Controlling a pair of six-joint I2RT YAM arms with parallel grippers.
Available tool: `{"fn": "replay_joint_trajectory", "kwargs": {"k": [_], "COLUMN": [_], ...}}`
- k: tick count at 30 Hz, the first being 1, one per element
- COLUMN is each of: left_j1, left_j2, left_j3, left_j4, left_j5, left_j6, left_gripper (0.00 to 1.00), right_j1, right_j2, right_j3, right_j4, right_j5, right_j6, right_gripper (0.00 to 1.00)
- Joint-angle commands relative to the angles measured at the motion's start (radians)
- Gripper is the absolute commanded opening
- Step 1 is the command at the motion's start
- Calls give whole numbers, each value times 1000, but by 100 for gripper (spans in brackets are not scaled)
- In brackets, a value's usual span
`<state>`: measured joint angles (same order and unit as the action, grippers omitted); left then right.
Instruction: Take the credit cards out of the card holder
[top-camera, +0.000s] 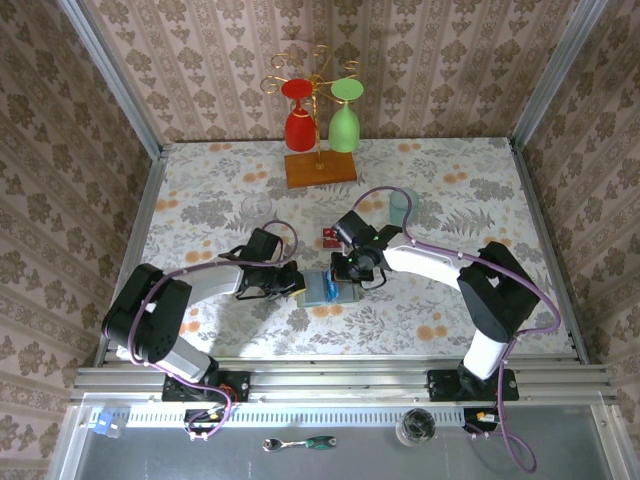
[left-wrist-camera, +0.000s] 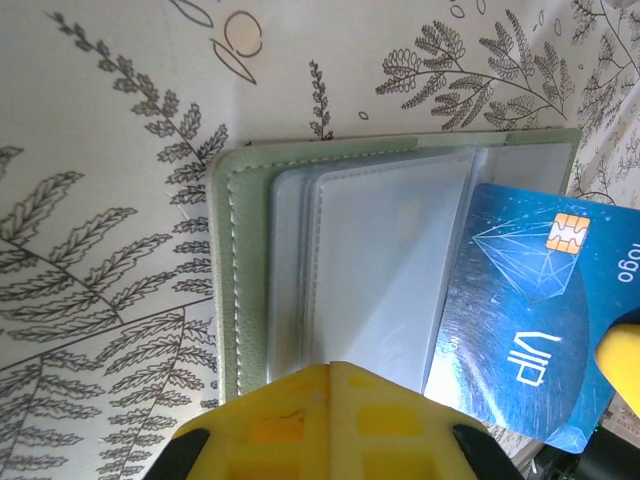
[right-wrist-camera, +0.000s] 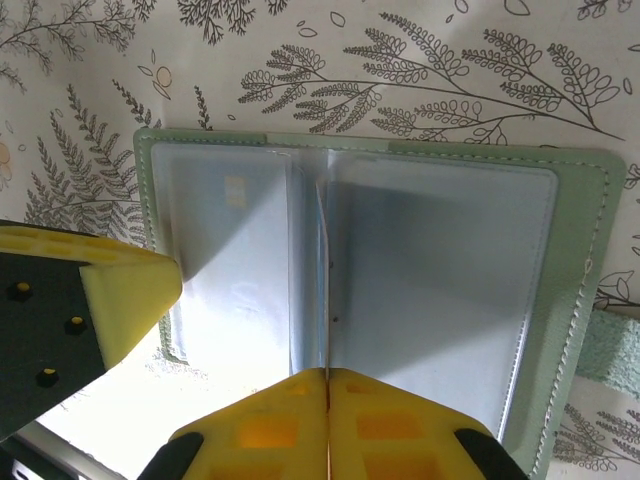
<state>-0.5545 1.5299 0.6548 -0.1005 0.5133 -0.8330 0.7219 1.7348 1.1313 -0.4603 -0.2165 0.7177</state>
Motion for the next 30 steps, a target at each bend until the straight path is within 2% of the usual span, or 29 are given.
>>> {"fn": "replay_joint_trajectory", "kwargs": {"k": [1, 16, 30], "left_j1": [6, 7, 11], "left_j2": [8, 21, 22], "left_j3": [-12, -13, 0], "left_j4": [13, 22, 28], "left_j5": [19, 27, 38], "left_j6": [14, 16, 20], "left_gripper": [0, 0, 0], "right_j1": [10, 17, 17], "right_j2": [22, 55, 19], "right_j3": [30, 36, 40], "right_j4": [-54, -11, -38], "right_j5": [45, 26, 56], "right_j6": [11, 48, 52], "right_gripper": [11, 12, 5]}}
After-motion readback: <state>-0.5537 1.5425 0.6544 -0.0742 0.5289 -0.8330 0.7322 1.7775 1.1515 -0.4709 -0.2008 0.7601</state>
